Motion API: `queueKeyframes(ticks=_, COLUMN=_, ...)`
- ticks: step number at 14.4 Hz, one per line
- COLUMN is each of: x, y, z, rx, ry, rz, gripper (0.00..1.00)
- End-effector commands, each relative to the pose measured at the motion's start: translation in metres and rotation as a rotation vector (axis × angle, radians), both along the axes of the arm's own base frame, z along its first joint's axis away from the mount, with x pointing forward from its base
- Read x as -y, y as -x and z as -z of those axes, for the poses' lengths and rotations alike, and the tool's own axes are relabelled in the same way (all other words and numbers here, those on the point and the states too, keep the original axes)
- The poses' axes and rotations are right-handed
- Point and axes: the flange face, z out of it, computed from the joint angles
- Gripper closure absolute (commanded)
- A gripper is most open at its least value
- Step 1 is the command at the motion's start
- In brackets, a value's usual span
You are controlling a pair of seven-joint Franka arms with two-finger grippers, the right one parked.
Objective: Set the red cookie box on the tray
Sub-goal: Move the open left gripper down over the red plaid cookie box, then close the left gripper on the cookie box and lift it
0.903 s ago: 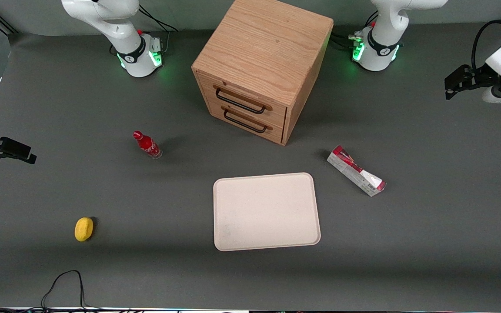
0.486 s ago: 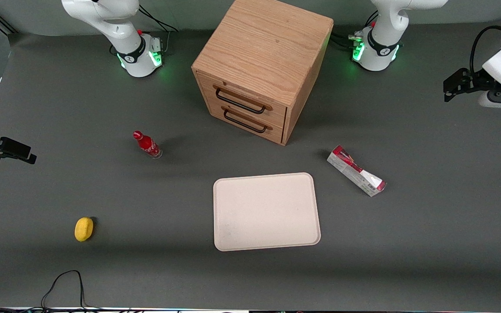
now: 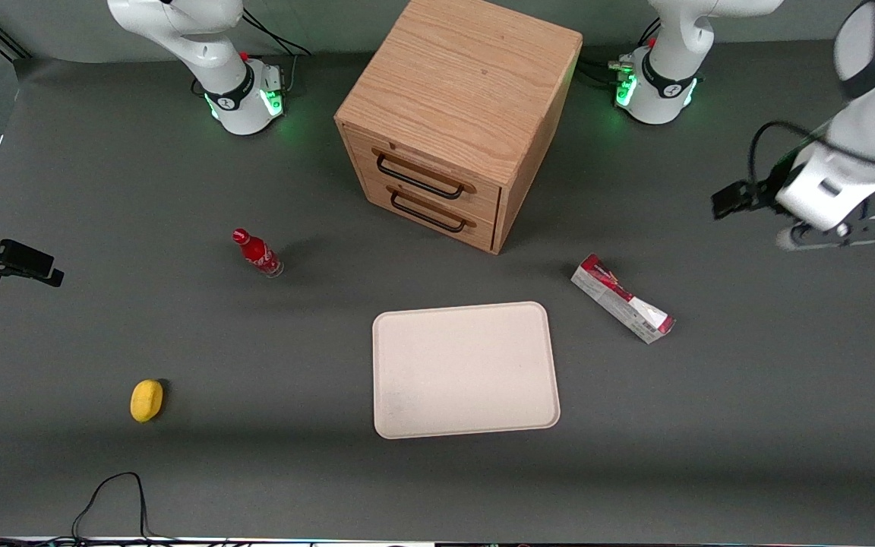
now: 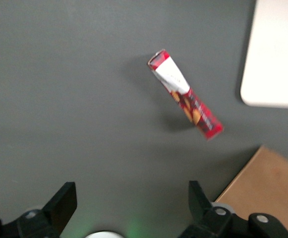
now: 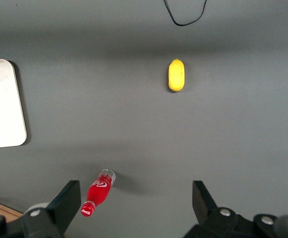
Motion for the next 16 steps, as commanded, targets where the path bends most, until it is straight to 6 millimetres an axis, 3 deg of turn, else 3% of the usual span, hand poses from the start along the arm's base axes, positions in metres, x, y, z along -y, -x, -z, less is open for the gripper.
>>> queueKeyframes(ticks=1, x=0.031, y=-0.019, z=0.049, rx=-0.019, ry=-0.028, rz=-0.24, gripper=0.0)
queueKeyframes(ticks=3, x=0.047, y=-0.031, z=0.092, rx=-0.014, ry=-0.057, rz=-0.4, gripper=0.0)
queueKeyframes(ticks=7, x=0.061, y=-0.038, z=0.192, rx=0.075, ry=-0.052, rz=-0.575, gripper=0.0)
queueKeyframes(ticks=11, x=0.069, y=-0.031, z=0.247, rx=0.083, ry=-0.063, rz=-0.614, gripper=0.01)
queueKeyframes(ticks=12, x=0.068, y=-0.027, z=0.254, rx=0.08, ry=-0.066, rz=-0.617, gripper=0.1)
queueKeyframes(ticks=13, x=0.068, y=-0.025, z=0.256, rx=0.074, ry=-0.07, rz=-0.617, gripper=0.35)
queueKeyframes(ticks=14, x=0.068, y=-0.025, z=0.258, rx=0.069, ry=-0.073, rz=-0.617, gripper=0.74)
queueKeyframes(ticks=15, x=0.068, y=-0.024, z=0.259, rx=0.062, ry=-0.076, rz=-0.617, gripper=1.0)
queueKeyframes(ticks=16, x=0.068, y=-0.024, z=0.26, rx=0.059, ry=-0.076, rz=-0.611, gripper=1.0)
